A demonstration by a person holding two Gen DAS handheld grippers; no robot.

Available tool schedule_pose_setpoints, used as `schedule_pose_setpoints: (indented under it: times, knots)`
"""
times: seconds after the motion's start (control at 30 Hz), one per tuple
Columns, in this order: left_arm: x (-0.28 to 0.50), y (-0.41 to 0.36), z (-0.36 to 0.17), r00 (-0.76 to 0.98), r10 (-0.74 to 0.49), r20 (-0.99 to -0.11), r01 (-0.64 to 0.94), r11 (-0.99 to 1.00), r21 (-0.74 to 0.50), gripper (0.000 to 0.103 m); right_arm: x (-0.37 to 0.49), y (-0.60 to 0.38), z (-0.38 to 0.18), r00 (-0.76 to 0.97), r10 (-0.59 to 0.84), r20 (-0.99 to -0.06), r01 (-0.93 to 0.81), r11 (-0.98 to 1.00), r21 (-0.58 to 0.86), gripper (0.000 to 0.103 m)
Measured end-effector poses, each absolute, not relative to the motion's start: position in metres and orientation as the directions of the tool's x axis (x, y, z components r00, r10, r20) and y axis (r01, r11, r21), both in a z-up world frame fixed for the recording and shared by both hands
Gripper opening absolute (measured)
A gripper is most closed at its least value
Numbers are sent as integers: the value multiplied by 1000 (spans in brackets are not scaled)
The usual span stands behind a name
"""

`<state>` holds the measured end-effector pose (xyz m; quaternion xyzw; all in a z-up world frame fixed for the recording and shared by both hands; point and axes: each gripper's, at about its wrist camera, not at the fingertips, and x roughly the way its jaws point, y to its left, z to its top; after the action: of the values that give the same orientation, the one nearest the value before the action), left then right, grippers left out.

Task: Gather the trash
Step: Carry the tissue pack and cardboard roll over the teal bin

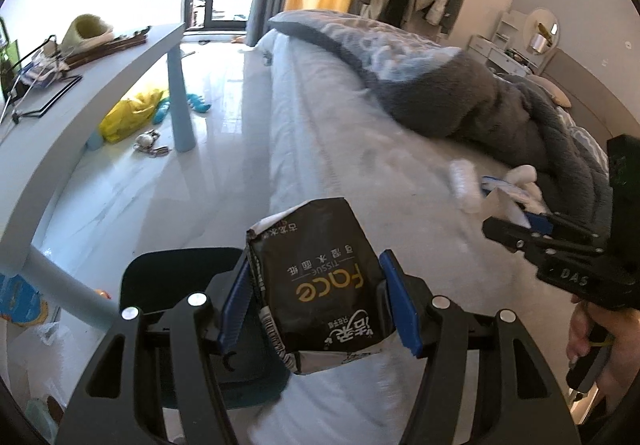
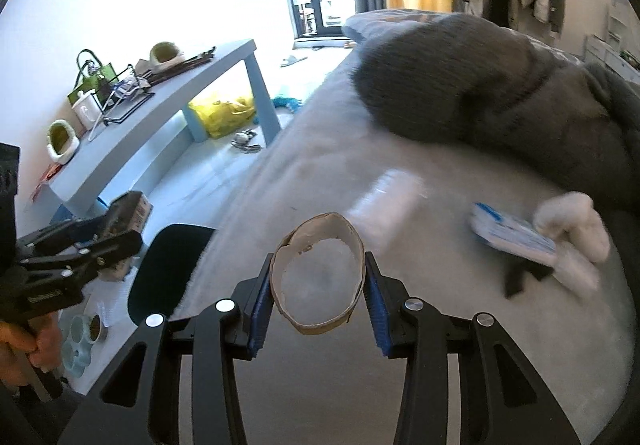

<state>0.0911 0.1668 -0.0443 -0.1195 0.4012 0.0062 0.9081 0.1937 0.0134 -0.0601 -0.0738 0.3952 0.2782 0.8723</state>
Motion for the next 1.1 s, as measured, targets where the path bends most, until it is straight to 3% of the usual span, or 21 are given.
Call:
schedule_pose_setpoints:
  times: [1.1]
  knots:
    - [57, 282, -138, 486, -70, -871, -234, 950, -208, 65, 166, 188, -72, 399, 545, -738, -720, 684, 116, 42]
